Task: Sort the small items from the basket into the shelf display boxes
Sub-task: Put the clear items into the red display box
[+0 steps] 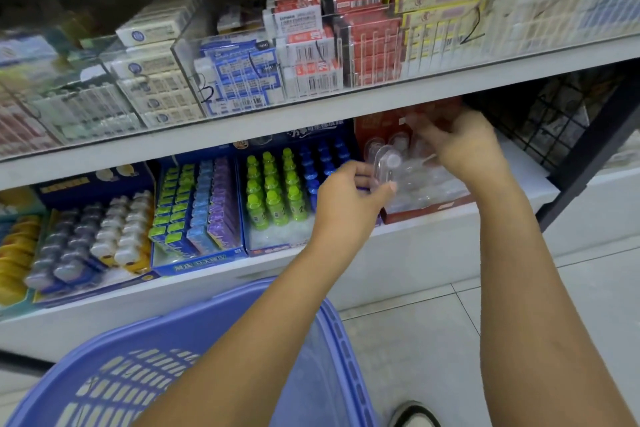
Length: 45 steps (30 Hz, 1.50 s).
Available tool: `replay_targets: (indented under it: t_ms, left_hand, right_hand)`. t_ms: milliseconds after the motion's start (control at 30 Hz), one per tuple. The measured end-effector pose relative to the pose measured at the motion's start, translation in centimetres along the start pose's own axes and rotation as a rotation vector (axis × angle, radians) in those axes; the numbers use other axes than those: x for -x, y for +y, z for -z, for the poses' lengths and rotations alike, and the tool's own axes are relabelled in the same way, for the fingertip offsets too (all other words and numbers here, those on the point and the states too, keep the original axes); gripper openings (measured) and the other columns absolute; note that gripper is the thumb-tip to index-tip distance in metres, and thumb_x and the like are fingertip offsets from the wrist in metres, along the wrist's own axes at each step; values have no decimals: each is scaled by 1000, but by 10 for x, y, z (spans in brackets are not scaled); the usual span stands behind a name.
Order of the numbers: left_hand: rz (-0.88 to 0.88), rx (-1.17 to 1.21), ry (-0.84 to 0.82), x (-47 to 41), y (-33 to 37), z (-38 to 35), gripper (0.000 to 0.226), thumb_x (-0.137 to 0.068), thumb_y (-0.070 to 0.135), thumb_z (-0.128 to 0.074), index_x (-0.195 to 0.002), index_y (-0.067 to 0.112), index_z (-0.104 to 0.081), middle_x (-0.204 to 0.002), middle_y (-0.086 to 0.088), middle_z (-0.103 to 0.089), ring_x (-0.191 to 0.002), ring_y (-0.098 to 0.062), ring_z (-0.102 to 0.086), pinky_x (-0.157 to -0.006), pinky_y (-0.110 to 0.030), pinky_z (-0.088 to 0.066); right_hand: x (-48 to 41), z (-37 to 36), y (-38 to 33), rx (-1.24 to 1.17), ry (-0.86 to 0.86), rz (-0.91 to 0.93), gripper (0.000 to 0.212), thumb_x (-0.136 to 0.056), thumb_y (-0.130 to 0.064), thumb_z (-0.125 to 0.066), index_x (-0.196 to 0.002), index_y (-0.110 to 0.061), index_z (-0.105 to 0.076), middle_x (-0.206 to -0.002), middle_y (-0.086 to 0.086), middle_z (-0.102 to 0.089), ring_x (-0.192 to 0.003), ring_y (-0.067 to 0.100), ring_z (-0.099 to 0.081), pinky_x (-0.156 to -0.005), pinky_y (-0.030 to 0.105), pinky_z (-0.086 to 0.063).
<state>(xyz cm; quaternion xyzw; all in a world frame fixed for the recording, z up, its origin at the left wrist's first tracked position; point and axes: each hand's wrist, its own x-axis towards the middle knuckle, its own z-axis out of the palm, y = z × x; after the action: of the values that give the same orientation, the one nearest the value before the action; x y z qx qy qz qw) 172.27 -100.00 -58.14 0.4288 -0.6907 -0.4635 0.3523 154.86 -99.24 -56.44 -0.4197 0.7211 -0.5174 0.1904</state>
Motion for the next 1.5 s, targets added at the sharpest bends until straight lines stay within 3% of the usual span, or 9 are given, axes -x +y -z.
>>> replay_targets:
  t_ms: [133,267,367,467,867,1067,1333,1400,1500]
  left_hand:
    - [-143,-88,102,-11,8,-21,17,-86,22,-68,-100,14,-60,-74,13,-57,-62,2,-52,-61,-16,-47]
    - [-149,-264,-36,-19,10,-39,37,-91,18,-59,-126,9,-51,-112,-11,-63,-98,-23,-62,-84,-35,-51]
    - [-184,-617,-288,-9,-7,-53,57,-95,28,-51,-144,5,-31,-141,-17,-45,-127,-32,-45,-100,-35,-40]
    - [-314,-875,-384,4,-29,-61,65,-99,34,-42,-149,4,-16,-157,-14,-18,-145,-24,-15,-118,-31,-10]
    - [-363,-977,-387,4,-41,-66,66,-102,34,-33,-151,3,-2,-160,-12,2,-148,-22,2,-116,-29,7]
    - [-348,-952,-383,3,-44,-66,62,-103,35,-27,-151,4,-2,-160,-11,3,-148,-21,3,-115,-27,10]
    - [-323,-761,-452,5,-29,-51,54,-103,27,-31,-152,9,-14,-161,-6,-6,-147,-17,-5,-118,-26,-4]
    - [-316,-564,-337,19,-26,-27,44,-100,25,-40,-143,15,-38,-151,-5,-35,-139,-18,-32,-113,-28,-26]
    - [-244,-335,-156,53,-34,25,23,-92,30,-46,-97,18,-64,-96,-1,-69,-89,-18,-63,-81,-35,-51]
  right_hand:
    - [23,6,-19,-36,-347,10,29,-73,-35,-78,-89,-14,-69,-76,2,-72,-65,9,-70,-56,18,-55]
    - [7,13,-2,20,29,56,25,-70,-24,-80,-89,-17,-65,-81,0,-69,-76,16,-66,-66,27,-53]
    - [-16,13,23,213,326,47,33,-73,-14,-73,-104,-9,-62,-95,7,-67,-85,20,-61,-70,29,-48]
    - [-32,7,46,275,338,41,34,-78,-5,-65,-112,-5,-61,-105,14,-67,-98,29,-62,-83,35,-50]
    - [-62,6,66,631,248,171,23,-83,-12,-63,-103,0,-62,-102,14,-67,-100,31,-54,-71,16,-30]
    - [-67,-3,63,1094,135,148,19,-93,-9,-47,-94,-4,-66,-103,17,-64,-103,34,-52,-102,37,-24]
    - [-33,1,33,966,117,70,39,-93,-13,-44,-131,-4,-47,-138,21,-42,-126,35,-37,-98,38,-35]
    - [-9,-2,12,805,70,157,26,-92,-15,-49,-107,1,-62,-110,22,-61,-106,35,-53,-81,35,-42]
    - [37,-14,-35,621,-284,127,33,-86,-35,-63,-78,-4,-68,-70,13,-63,-65,22,-56,-57,30,-40]
